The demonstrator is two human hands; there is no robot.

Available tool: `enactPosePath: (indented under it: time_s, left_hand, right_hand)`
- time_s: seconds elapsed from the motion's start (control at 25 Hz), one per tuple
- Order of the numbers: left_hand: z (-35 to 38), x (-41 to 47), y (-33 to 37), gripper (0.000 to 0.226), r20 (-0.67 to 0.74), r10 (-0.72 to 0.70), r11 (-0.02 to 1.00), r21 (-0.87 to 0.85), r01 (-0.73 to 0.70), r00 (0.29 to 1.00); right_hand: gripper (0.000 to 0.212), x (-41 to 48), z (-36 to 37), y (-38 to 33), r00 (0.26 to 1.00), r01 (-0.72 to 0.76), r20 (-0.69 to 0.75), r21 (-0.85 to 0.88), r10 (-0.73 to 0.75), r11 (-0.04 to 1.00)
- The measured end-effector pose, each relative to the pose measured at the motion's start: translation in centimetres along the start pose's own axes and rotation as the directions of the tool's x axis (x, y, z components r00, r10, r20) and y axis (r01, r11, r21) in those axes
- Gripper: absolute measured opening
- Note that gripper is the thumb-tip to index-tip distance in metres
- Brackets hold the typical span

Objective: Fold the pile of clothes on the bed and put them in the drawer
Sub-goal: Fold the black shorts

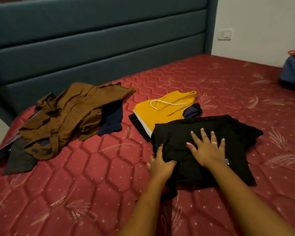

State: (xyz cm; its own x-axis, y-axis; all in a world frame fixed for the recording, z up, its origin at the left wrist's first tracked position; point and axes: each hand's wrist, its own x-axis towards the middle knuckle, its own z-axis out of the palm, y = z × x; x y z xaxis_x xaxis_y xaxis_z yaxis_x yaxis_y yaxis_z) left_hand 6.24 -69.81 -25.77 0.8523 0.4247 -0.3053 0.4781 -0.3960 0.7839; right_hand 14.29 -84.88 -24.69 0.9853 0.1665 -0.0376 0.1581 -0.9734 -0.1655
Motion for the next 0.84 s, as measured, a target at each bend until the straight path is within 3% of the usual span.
enactPosePath:
  time_s: [0.2,0.4,0.56,0.72,0.84]
  left_hand:
    - [0.8,-0.5,-0.3,0.072,0.09,0.026,0.972,-0.234,-0.004,0.996]
    - [1.6,-2.7,-0.8,0.079,0.107,0.006,0.965,-0.263,0.023,0.994]
    - [0.5,-3.8,-0.9,0.08,0.099,0.007,0.98,-0.199,0.013,0.995]
    - [-2.9,-3.9,-2.0,0.082,-0.013,0.044,0.991,-0.128,-0.045,0.999]
    - [-6.9,-3.6,-3.7,0.083,-0.154,-0.012,0.998,-0.06,0.002,0.988]
  right_hand:
    - [0.063,0.1,1.7,-2.2,0.989,0.072,0.13,-0.046,-0.066,0.996]
    - [0.063,-0.1,1.2,-1.2,0.964,0.199,0.203,-0.115,-0.174,0.973]
    - [0.061,-0.5,0.7,-1.6,0.953,0.195,0.259,-0.132,-0.156,0.972]
    - [0.059,-1.6,0.1,-3.3,0.942,0.174,0.311,-0.122,-0.129,0.977]
    - [0.061,-3.2,-0.8,-5.7,0.923,0.198,0.355,-0.099,-0.151,0.975]
